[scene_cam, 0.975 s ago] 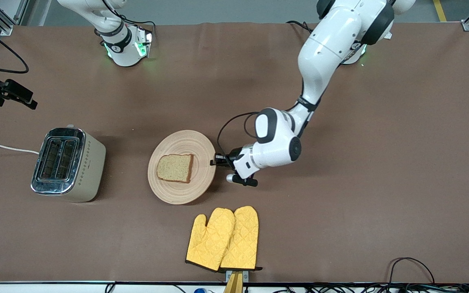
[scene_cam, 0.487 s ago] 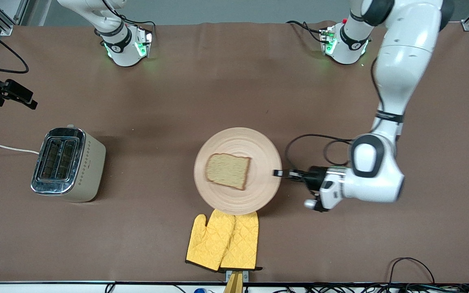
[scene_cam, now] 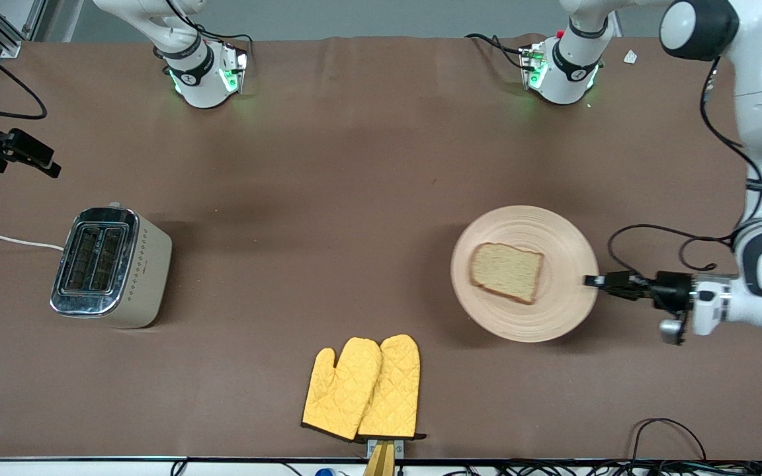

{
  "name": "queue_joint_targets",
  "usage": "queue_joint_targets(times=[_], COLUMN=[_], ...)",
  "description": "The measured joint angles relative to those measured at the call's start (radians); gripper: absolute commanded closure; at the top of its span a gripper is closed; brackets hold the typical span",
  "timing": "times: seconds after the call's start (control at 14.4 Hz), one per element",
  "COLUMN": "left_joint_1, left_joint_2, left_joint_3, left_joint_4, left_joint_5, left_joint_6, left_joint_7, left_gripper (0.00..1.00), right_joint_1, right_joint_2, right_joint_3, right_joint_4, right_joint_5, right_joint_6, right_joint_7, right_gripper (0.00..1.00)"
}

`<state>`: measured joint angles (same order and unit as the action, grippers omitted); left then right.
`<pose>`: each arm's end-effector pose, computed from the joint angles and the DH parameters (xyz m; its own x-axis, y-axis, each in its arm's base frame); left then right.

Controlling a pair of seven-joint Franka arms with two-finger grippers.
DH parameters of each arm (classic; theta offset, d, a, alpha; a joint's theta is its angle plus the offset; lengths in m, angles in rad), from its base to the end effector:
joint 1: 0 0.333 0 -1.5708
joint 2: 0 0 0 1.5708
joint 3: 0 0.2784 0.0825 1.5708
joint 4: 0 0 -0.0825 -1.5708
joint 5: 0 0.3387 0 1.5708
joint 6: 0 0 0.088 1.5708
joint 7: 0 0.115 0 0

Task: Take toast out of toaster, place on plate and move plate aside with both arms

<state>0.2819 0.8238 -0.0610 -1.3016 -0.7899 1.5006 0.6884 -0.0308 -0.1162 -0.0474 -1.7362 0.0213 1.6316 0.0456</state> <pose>0.6185 0.0590 0.2436 0.9635 -0.2658 -0.0319 -0.1144 -0.5166 0.8486 0.4800 -0.0364 0.5708 0.9922 -0.1245 0.0102 -0.1242 -0.9919 -0.0273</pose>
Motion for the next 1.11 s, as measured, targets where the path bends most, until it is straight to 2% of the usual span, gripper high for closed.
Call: queue_joint_targets(times=[0.21,0.42,0.56,0.63,0.7,0.97,1.11], left_joint_1=[0.11,0.132,0.129,0.128,0.127,0.125,0.101], left_joint_2=[0.092,0.191,0.217,0.218,0.218,0.215,0.19], left_joint_3=[0.007,0.03,0.03,0.029,0.029,0.034,0.04], left_joint_4=[0.013,0.059,0.076,0.079,0.083,0.1,0.136], left_joint_5=[0.008,0.008,0.006,0.006,0.006,0.014,0.113], left_joint_6=[0.007,0.038,0.044,0.041,0.04,0.042,0.046], left_joint_7=[0.15,0.177,0.143,0.128,0.117,0.087,0.087], left_gripper=[1.0,0.99,0.98,0.77,0.01,0.0,0.0], right_joint_1=[0.0,0.0,0.0,0.0,0.0,0.0,0.0], right_joint_2=[0.0,0.0,0.0,0.0,0.0,0.0,0.0], right_joint_3=[0.0,0.0,-0.001,-0.001,-0.001,-0.001,-0.001], right_joint_4=[0.0,0.0,0.0,0.0,0.0,0.0,0.0], right_joint_5=[0.0,0.0,0.0,0.0,0.0,0.0,0.0], right_joint_6=[-0.001,-0.001,-0.001,-0.001,-0.001,-0.001,-0.002], right_joint_7=[0.0,0.0,0.0,0.0,0.0,0.0,0.0], right_gripper=[0.0,0.0,0.0,0.0,0.0,0.0,0.0])
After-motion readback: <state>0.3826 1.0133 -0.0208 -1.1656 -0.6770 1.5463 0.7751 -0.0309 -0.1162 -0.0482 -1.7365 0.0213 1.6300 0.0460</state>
